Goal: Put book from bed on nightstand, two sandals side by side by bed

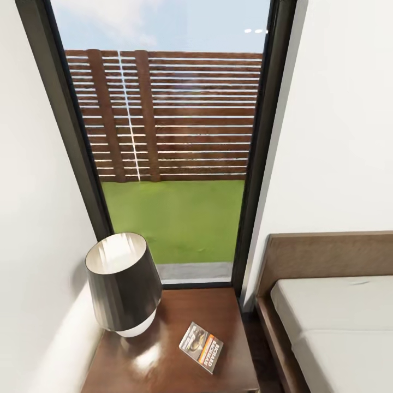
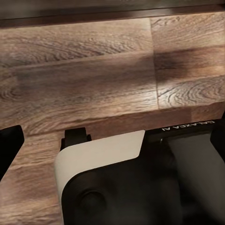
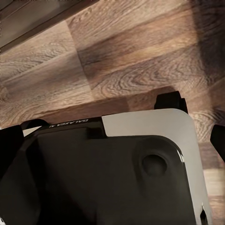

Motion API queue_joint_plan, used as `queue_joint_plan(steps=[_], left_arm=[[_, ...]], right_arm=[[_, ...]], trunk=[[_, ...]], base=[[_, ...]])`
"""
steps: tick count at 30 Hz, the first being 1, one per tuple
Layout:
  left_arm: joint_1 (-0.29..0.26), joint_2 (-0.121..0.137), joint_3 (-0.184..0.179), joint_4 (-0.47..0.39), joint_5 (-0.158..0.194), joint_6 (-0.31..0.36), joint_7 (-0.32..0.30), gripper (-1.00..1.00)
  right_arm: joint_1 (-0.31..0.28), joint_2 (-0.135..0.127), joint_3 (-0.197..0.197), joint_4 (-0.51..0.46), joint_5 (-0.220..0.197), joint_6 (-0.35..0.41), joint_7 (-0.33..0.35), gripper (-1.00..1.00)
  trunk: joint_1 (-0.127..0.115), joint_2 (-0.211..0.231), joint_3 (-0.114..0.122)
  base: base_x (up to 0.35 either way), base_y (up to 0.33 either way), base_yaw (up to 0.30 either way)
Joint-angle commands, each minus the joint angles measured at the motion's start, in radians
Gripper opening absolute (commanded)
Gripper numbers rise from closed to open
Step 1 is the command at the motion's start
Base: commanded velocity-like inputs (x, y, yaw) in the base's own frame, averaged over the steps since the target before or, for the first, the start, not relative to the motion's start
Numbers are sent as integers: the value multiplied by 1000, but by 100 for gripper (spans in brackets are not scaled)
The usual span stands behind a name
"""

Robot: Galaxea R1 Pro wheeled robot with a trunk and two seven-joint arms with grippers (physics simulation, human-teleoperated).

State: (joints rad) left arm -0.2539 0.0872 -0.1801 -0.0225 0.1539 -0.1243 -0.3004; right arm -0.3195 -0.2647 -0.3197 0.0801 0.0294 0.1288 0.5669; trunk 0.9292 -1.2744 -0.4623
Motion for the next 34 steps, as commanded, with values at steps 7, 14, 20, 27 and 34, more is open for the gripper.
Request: queue_joint_plan(steps=[7,14,20,27,34], left_arm=[[-1,-14,-9,2,11,-2,-2,100],[-1,-21,-9,2,12,1,-2,100],[-1,-29,-9,2,10,-1,-3,100],[-1,-28,-9,0,6,-3,-3,100],[-1,-29,-9,0,6,-3,-3,100]], right_arm=[[-1,-1,-9,1,3,5,2,100],[-1,-1,-8,1,3,4,2,100],[-1,6,-9,1,3,3,3,100],[-1,82,-9,0,2,3,4,100],[-1,92,-9,0,1,3,3,100]], trunk=[[0,-1,-1],[0,-1,-1],[0,-1,-1],[0,-1,-1],[0,-1,-1]], base=[[0,0,0],[0,0,0],[0,0,0],[0,0,0],[0,0,0]])
